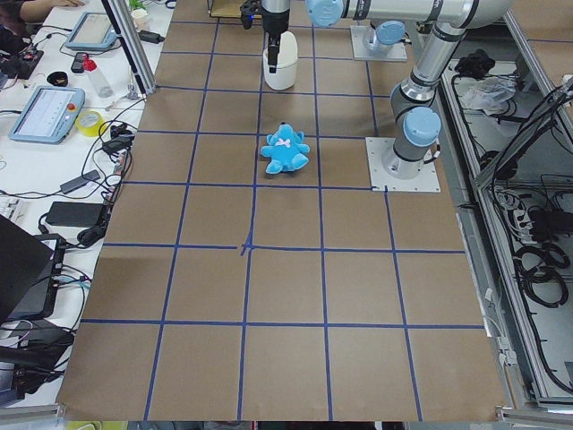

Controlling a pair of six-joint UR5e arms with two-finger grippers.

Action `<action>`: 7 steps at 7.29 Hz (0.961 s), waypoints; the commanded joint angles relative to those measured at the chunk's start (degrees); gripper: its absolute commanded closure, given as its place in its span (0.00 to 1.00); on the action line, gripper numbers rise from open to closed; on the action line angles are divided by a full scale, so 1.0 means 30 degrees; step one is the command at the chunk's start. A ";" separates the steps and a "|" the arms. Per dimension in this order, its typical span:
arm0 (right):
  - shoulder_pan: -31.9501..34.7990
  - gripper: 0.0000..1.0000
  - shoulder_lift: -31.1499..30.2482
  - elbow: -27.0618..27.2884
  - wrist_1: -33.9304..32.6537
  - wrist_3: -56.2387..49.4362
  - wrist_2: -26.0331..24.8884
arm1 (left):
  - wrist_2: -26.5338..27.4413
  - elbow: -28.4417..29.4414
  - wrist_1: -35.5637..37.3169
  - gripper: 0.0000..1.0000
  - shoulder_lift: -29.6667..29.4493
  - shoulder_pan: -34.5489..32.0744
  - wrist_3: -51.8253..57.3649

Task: Open trash can with right arm

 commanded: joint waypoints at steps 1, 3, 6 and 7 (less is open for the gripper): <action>-0.0015 0.00 -0.0038 0.0010 -0.0002 0.1378 -0.0015 | 0.0000 0.0000 0.0000 0.00 -0.0001 0.0000 0.0000; 0.0014 0.00 -0.0067 0.0068 -0.0060 0.1325 0.0042 | 0.0000 0.0000 0.0000 0.00 -0.0001 0.0000 0.0000; 0.0014 0.00 -0.0126 0.0273 -0.0031 0.1295 0.0160 | 0.0000 0.0000 0.0000 0.00 -0.0001 0.0000 0.0000; 0.0043 0.00 -0.0155 0.0331 -0.0031 0.1295 0.0247 | -0.0029 0.0000 0.0000 0.00 -0.0001 0.0000 0.0000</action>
